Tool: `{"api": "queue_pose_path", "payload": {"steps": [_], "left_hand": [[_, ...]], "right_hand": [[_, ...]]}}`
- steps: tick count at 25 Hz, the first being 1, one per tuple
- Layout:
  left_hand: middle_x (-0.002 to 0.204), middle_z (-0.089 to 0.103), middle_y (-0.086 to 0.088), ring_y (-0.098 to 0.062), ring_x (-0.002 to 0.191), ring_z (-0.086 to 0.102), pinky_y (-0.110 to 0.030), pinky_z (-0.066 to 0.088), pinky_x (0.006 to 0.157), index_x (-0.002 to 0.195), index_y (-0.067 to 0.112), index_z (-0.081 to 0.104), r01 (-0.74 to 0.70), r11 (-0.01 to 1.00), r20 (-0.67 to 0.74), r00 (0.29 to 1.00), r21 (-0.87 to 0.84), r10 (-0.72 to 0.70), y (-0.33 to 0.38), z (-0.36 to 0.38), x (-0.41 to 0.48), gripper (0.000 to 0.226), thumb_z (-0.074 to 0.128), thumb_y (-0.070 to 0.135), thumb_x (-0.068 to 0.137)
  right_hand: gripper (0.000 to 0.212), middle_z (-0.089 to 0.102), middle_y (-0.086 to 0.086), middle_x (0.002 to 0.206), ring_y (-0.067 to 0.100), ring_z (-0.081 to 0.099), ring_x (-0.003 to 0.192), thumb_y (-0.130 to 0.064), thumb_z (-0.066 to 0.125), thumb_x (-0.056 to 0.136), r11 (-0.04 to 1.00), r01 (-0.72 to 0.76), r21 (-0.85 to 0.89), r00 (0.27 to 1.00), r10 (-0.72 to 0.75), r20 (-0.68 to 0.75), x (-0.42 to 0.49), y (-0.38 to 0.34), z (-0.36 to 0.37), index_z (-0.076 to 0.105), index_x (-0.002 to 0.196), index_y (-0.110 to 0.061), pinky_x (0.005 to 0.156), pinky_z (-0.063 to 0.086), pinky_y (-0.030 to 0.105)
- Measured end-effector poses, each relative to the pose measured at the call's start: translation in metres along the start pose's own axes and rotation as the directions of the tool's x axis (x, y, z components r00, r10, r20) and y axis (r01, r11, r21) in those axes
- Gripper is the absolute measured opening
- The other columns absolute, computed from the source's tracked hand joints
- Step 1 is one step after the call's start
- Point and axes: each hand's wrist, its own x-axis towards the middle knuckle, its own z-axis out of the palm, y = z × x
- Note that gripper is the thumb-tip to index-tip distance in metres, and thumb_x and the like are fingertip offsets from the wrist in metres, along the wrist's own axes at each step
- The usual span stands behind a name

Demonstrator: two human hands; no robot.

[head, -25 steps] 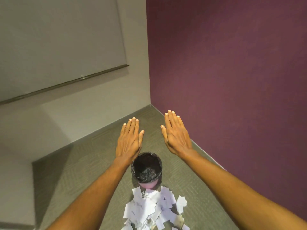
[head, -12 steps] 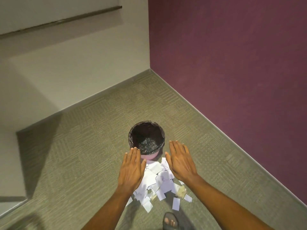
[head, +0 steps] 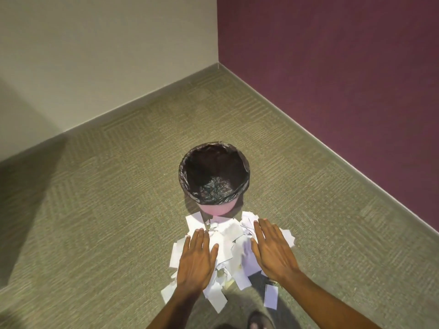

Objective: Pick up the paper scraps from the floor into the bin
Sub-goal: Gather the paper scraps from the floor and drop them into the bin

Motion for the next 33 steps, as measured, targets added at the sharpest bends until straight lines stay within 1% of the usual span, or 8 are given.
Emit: {"api": "queue_pose_path", "payload": {"steps": [4, 7, 10, 13, 19, 22, 28, 33], "left_hand": [[0.136, 0.059, -0.008, -0.025, 0.129, 0.053, -0.045, 0.028, 0.109, 0.129, 0.011, 0.061, 0.007, 1.0, 0.003, 1.0, 0.029, -0.007, -0.02, 0.082, 0.025, 0.07, 0.01, 0.048, 0.099], [0.147, 0.047, -0.008, -0.025, 0.139, 0.041, -0.043, 0.021, 0.115, 0.139, 0.011, 0.05, -0.018, 0.999, 0.008, 1.0, 0.045, 0.018, -0.031, 0.136, 0.043, 0.072, 0.007, 0.051, 0.097], [0.151, 0.042, -0.01, -0.026, 0.142, 0.035, -0.044, 0.028, 0.118, 0.142, 0.012, 0.042, -0.041, 0.998, 0.07, 0.997, 0.041, 0.038, -0.04, 0.18, 0.061, 0.06, 0.013, 0.043, 0.1], [0.15, 0.041, -0.008, -0.024, 0.14, 0.035, -0.041, 0.032, 0.114, 0.141, 0.014, 0.037, -0.038, 0.998, 0.133, 0.991, 0.052, 0.03, -0.047, 0.206, 0.074, 0.05, 0.029, 0.038, 0.098], [0.162, 0.0, -0.016, -0.033, 0.15, 0.001, -0.05, 0.01, 0.12, 0.153, 0.02, 0.004, -0.065, 0.996, 0.252, 0.967, 0.068, 0.046, -0.048, 0.227, 0.1, 0.091, 0.048, 0.062, 0.086], [0.162, -0.009, -0.016, -0.035, 0.15, -0.005, -0.05, 0.008, 0.119, 0.154, 0.025, -0.004, -0.061, 0.997, 0.3, 0.953, 0.039, 0.046, -0.049, 0.235, 0.111, 0.105, 0.06, 0.061, 0.08], [0.154, 0.022, -0.013, -0.033, 0.139, 0.027, -0.042, 0.035, 0.109, 0.153, 0.024, 0.007, -0.12, 0.992, 0.185, 0.975, -0.025, 0.123, -0.052, 0.256, 0.118, 0.092, 0.068, 0.037, 0.085], [0.139, 0.045, -0.005, -0.023, 0.13, 0.043, -0.037, 0.04, 0.105, 0.143, 0.023, 0.038, -0.048, 0.909, 0.154, 0.981, -0.414, 0.122, -0.059, 0.26, 0.124, 0.069, 0.071, 0.019, 0.082]], "right_hand": [[0.075, 0.064, 0.021, 0.127, 0.033, 0.062, 0.118, -0.039, 0.003, 0.102, 1.0, -0.003, -0.001, 0.998, 0.003, 0.067, 0.019, 0.008, 0.077, 0.061, 0.127, 0.0, 0.1, 0.05, 0.048], [0.059, 0.067, 0.019, 0.121, 0.031, 0.065, 0.111, -0.036, 0.023, 0.099, 1.0, 0.017, -0.012, 0.994, -0.015, 0.109, 0.026, 0.015, 0.128, 0.063, 0.123, -0.001, 0.093, 0.054, 0.044], [0.057, 0.064, 0.018, 0.123, 0.032, 0.065, 0.11, -0.035, 0.032, 0.092, 0.999, 0.049, -0.01, 0.986, -0.047, 0.158, 0.035, 0.027, 0.171, 0.057, 0.129, 0.0, 0.095, 0.052, 0.042], [0.056, 0.053, 0.019, 0.138, 0.034, 0.053, 0.124, -0.035, 0.033, 0.098, 0.998, 0.055, 0.022, 0.983, -0.058, 0.172, 0.049, 0.035, 0.191, 0.04, 0.143, -0.002, 0.105, 0.042, 0.042], [0.083, 0.036, 0.017, 0.15, 0.033, 0.035, 0.138, -0.059, 0.049, 0.091, 0.999, 0.017, -0.03, 0.935, -0.006, 0.355, 0.074, 0.031, 0.226, 0.022, 0.149, -0.006, 0.111, 0.032, 0.045], [0.089, 0.038, 0.016, 0.146, 0.035, 0.039, 0.132, -0.06, 0.058, 0.085, 0.996, 0.03, -0.083, 0.923, 0.004, 0.384, 0.071, 0.024, 0.245, 0.023, 0.147, -0.008, 0.106, 0.035, 0.047], [0.068, 0.047, 0.012, 0.134, 0.033, 0.049, 0.122, -0.039, 0.066, 0.088, 0.999, 0.007, 0.047, 0.936, -0.023, 0.351, 0.075, 0.025, 0.248, 0.032, 0.139, -0.012, 0.095, 0.043, 0.042], [0.048, 0.053, 0.01, 0.126, 0.03, 0.053, 0.118, -0.026, 0.072, 0.084, 0.952, -0.167, 0.258, 0.92, 0.057, 0.387, 0.074, 0.023, 0.248, 0.049, 0.122, -0.009, 0.091, 0.046, 0.036]]}}
